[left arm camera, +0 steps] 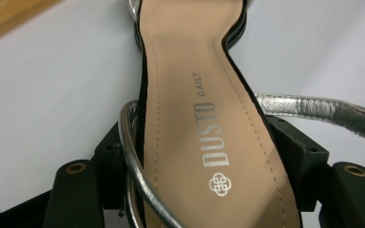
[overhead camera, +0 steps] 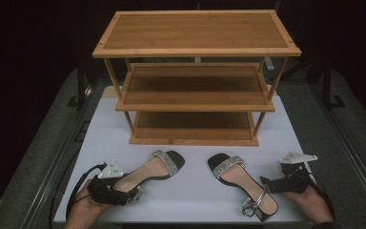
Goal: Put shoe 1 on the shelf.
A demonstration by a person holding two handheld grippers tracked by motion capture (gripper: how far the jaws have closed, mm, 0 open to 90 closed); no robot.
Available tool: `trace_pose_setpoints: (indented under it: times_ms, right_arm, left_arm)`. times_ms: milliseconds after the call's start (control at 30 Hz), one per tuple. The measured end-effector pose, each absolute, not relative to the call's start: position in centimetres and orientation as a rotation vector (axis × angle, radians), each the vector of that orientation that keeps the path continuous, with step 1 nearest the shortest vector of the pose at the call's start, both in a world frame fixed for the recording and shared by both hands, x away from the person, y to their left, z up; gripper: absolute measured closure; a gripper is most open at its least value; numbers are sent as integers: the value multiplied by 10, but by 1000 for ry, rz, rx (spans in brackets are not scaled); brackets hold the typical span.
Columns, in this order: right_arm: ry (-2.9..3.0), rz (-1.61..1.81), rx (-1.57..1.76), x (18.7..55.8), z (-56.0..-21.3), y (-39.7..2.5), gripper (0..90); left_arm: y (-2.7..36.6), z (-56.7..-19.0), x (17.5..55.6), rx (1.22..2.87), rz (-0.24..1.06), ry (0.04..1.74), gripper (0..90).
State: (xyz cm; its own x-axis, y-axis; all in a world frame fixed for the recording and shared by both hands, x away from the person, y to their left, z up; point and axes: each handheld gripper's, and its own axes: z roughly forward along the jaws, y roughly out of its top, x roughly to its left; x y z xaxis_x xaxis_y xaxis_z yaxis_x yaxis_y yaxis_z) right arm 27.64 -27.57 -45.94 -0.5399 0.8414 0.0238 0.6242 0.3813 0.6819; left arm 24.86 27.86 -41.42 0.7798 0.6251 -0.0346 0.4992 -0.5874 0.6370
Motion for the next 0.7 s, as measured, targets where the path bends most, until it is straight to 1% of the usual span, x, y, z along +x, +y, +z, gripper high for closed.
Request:
trace_pose_setpoints:
  times_ms: [233,333,367,500,700]
  right_arm:
    - [2319,931,1281,276,-459,-276,0]
    - [2319,931,1281,276,-459,-276,0]
    - [2319,931,1282,276,-459,-276,0]
    - [2319,930,1282,276,-459,-276,0]
    - [2319,929,1281,276,-459,-276,0]
  left_arm:
    - [278,-405,247,2293,313,803,338]
    - [280,-401,247,2265,314,806,338]
    - [283,-397,248,2224,318,813,338]
    - [285,-387,252,2162,312,814,337]
    - [272,-379,267,2120,345,800,337]
